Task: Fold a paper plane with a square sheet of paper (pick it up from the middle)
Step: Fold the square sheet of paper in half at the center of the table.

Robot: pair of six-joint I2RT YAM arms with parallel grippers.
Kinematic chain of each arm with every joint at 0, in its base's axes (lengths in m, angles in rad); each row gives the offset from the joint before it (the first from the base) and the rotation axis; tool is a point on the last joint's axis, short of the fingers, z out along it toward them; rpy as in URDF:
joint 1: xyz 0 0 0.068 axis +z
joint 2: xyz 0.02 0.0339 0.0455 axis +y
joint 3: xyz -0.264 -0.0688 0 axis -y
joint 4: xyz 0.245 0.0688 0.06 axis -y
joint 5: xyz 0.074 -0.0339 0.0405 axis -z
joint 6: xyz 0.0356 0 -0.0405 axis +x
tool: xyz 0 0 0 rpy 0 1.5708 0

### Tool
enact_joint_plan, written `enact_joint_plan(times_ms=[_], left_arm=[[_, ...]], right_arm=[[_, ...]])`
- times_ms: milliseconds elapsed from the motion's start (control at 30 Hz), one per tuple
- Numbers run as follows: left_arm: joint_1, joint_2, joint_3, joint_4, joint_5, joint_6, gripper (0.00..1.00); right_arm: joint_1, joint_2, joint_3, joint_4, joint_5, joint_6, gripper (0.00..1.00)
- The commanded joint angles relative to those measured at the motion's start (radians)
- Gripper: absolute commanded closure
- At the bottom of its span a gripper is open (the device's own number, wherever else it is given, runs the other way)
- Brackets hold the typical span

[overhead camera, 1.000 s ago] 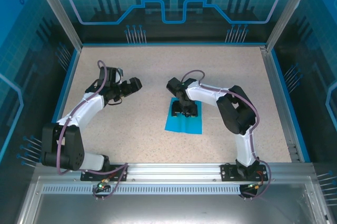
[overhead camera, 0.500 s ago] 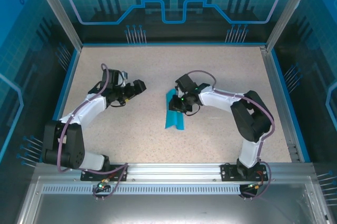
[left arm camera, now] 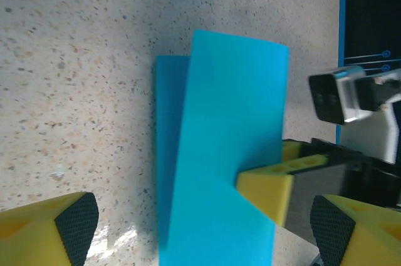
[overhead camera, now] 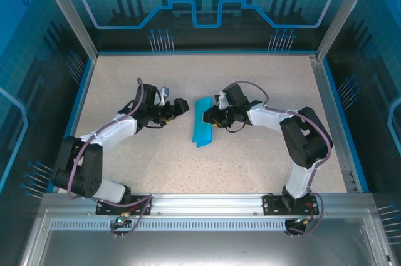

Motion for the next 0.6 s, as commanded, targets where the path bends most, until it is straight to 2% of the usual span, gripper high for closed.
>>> enact_joint_plan(times_ms=[0, 233, 567], left_arm=[[-0.019, 0.030, -0.014, 0.038, 0.013, -0.030, 0.09], [-0.031, 0.037, -0.012, 0.031, -0.009, -0.024, 0.09], [-0.035, 0.036, -0.016, 0.015, -0.030, -0.016, 0.09]], right_arm=[[-0.008, 0.045, 0.050, -0.133, 0.065, -0.091, 0.66], [-0.004, 0.078, 0.098, -0.245, 0.164, -0.136, 0.61], [0.021, 0.082, 0.166, -0.398, 0.318, -0.233, 0.40]])
